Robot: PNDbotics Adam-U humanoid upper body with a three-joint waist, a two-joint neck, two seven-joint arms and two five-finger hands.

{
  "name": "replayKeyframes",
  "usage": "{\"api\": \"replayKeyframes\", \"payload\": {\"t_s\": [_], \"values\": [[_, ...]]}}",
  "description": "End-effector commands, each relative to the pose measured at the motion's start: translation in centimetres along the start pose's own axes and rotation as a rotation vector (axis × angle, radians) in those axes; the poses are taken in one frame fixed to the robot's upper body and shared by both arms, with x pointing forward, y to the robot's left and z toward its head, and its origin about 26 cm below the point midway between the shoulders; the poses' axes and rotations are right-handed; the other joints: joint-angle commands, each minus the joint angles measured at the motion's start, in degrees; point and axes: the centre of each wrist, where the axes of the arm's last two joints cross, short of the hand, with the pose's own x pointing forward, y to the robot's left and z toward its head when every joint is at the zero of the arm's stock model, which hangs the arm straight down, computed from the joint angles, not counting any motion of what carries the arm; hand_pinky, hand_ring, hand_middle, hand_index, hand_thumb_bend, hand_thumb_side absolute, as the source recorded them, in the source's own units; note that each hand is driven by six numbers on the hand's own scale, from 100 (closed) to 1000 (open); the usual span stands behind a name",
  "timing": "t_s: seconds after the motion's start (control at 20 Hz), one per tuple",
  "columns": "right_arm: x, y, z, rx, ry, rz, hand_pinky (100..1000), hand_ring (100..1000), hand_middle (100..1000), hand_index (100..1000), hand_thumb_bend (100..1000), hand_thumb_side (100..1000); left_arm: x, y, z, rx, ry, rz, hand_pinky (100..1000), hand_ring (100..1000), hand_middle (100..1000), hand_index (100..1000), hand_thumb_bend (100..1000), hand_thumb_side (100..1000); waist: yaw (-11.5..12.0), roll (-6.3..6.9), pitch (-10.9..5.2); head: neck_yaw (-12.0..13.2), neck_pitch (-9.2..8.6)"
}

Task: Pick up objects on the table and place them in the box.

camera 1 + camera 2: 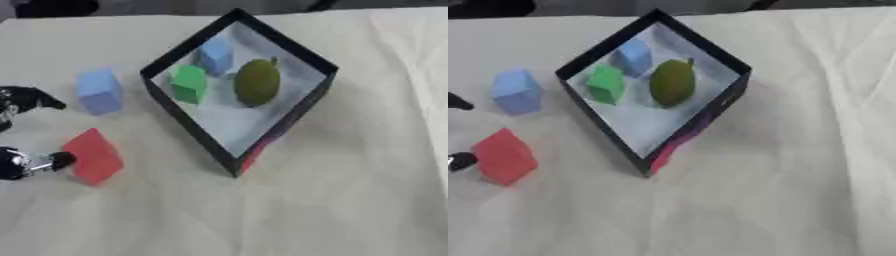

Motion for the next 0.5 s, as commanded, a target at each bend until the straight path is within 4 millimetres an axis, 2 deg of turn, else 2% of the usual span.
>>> {"api": "replayKeyframes", "payload": {"t_s": [0.05,0.15,0.25,0.35,0.5], "values": [[0.4,-0.7,-0.4,0.001,-0.014,0.011,912,738,702,834,100,499,-0.3,0.4,-0.2,-0.029,0.004,-0.033,1000,916,803,880,615,855,-0.1,0.75,-1.48,0.4,-0.32],[0.3,-0.7,-0.4,0.005,-0.013,0.007,913,739,702,835,100,500,-0.2,0.1,-0.5,-0.057,-0.007,-0.039,1000,921,809,888,591,699,-0.1,0.73,-1.49,0.4,-0.29],[0.2,-0.7,-0.4,0.007,-0.012,0.003,913,739,702,835,100,501,-0.2,0.0,-0.7,-0.085,-0.017,-0.048,1000,924,812,894,574,591,-0.2,0.70,-1.52,0.5,-0.27],[0.1,-0.7,-0.4,0.007,-0.010,0.000,913,738,702,834,100,501,-0.2,0.0,-0.9,-0.103,-0.021,-0.053,1000,924,812,897,574,575,-0.2,0.70,-1.54,0.5,-0.26],[-0.1,-0.8,-0.4,0.007,-0.007,-0.003,913,738,701,833,100,500,-0.3,-0.1,-1.3,-0.113,-0.020,-0.051,1000,924,811,898,581,623,-0.3,0.71,-1.55,0.6,-0.25]]}}
